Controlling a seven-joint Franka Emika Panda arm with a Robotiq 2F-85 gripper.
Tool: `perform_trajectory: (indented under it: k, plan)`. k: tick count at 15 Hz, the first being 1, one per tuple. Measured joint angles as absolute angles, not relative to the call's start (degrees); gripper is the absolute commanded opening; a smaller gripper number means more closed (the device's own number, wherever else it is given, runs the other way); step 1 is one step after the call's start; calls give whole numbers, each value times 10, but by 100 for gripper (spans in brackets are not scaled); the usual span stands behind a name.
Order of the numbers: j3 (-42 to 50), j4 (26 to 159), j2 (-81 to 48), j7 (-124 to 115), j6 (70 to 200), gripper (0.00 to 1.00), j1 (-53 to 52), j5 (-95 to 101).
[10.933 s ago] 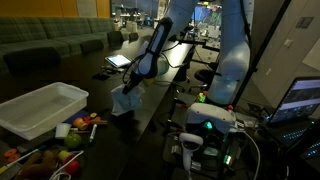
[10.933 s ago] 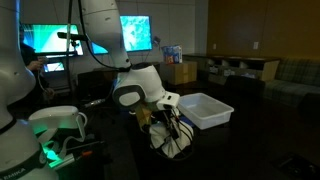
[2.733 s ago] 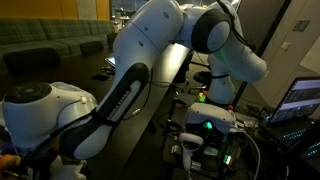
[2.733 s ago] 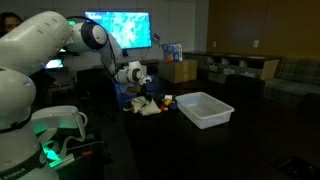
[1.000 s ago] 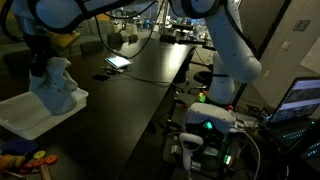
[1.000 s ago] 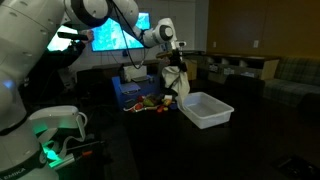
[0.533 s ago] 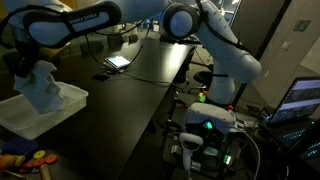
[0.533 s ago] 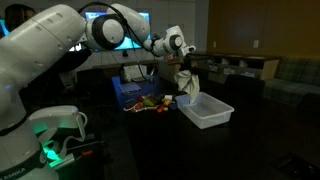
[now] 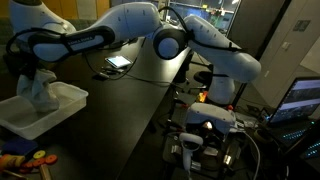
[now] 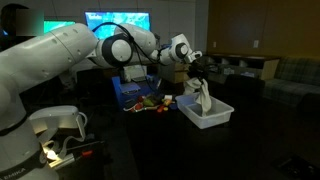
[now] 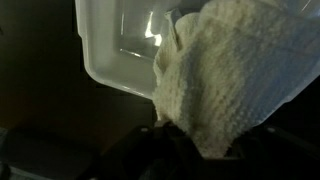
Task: Use the white cloth to push the items on the table to the left and then put the cloth in the dish
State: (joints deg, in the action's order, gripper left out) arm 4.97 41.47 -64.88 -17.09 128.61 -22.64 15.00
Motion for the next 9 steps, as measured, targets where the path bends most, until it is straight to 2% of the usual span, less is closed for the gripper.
perform_trajectory:
  k: [4, 9]
  plan:
    - [50, 406, -641, -180, 1267, 99, -231, 150]
    - [24, 442, -587, -162, 1228, 100, -236, 136]
